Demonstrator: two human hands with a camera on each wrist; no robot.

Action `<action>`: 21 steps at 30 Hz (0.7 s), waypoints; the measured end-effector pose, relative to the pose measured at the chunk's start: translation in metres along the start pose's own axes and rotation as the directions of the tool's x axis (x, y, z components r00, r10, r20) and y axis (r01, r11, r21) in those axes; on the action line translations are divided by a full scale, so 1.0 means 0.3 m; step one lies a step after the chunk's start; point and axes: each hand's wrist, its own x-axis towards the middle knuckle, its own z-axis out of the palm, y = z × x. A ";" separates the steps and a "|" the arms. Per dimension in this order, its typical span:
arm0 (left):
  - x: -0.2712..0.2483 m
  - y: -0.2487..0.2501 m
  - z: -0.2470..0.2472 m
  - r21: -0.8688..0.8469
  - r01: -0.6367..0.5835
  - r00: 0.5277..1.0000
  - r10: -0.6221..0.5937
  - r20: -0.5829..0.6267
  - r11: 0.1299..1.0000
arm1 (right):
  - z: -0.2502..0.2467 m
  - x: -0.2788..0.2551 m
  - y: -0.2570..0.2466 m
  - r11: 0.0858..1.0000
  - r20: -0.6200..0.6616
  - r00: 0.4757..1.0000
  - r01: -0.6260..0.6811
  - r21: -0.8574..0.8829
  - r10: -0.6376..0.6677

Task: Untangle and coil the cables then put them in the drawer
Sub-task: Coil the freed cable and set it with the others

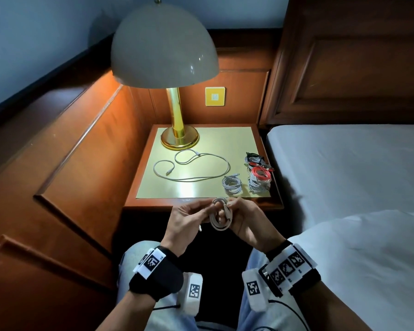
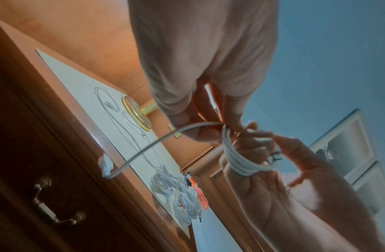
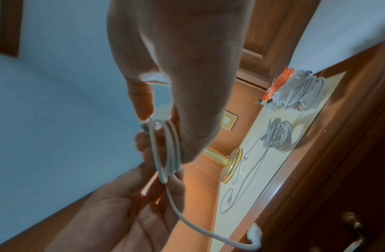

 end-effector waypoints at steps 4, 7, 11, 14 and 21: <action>-0.003 -0.016 -0.019 0.080 -0.028 0.999 0.031 -0.044 0.996 | -0.006 -0.014 0.029 0.975 -0.114 0.985 0.105 -0.196 -0.129; -0.003 -0.028 -0.033 0.128 -0.032 0.995 0.044 -0.089 0.991 | -0.024 -0.016 0.039 0.867 -0.171 0.950 0.154 -0.473 -0.262; -0.012 -0.027 -0.036 0.167 -0.044 0.995 0.058 -0.080 0.985 | -0.012 -0.017 0.042 0.653 -0.094 0.912 0.212 -0.727 -0.400; -0.011 -0.023 -0.049 0.175 -0.008 1.000 0.011 -0.016 0.984 | 0.005 -0.020 0.029 0.594 -0.080 0.894 0.223 -0.773 -0.440; -0.001 0.005 -0.059 0.143 0.109 0.993 -0.113 0.019 0.984 | 0.019 0.003 0.002 0.563 -0.069 0.902 0.205 -0.801 -0.426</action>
